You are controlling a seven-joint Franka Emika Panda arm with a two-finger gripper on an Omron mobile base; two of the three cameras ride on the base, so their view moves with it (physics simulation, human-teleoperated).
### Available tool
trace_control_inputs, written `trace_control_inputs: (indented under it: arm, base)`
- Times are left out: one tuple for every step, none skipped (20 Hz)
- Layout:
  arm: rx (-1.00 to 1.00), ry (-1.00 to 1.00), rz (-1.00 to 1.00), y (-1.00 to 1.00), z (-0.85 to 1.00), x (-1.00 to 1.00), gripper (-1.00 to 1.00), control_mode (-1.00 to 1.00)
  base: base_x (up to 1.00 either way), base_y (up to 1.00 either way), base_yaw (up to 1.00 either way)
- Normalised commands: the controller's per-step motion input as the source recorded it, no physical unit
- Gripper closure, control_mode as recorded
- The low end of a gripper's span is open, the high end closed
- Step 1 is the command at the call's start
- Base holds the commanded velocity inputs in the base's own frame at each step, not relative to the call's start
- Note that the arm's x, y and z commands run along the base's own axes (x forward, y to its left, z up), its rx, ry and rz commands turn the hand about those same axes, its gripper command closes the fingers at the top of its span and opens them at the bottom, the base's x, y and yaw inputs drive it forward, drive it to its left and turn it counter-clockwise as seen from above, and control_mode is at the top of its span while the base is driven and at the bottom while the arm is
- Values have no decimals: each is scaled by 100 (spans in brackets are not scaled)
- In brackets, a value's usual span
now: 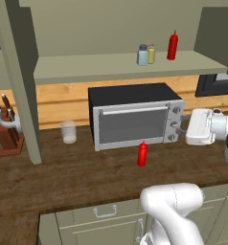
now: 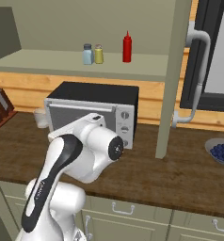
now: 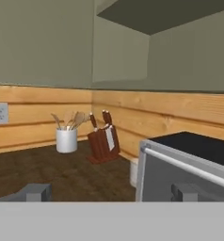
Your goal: Put the shaker and condiment bottle from the counter next to their counterparts in the cabinet.
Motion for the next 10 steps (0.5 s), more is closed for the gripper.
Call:
trace_control_inputs:
  arm:
    - [0,0,12,0,-31,-11,-100,-100]
    - [0,0,12,0,-31,-11,-100,-100]
    - [0,0,12,0,-29,-11,-100,-100]
    - [0,0,11,0,-29,-11,-100,-100]
    - [0,0,11,0,-29,-10,-100,-100]
    - [0,0,11,0,-29,-9,-100,-100]
    - [0,0,11,0,-28,-10,-100,-100]
    - [0,0,11,0,-28,-7,-100,-100]
    - [0,0,11,0,-28,-6,-100,-100]
    - [0,0,10,0,-27,-6,-100,-100]
  base:
    - [0,0,0]
    - [0,0,0]
    - [0,0,0]
    - [0,0,0]
    - [0,0,0]
    - [0,0,0]
    - [0,0,0]
    - [0,0,0]
    - [0,0,0]
    - [0,0,0]
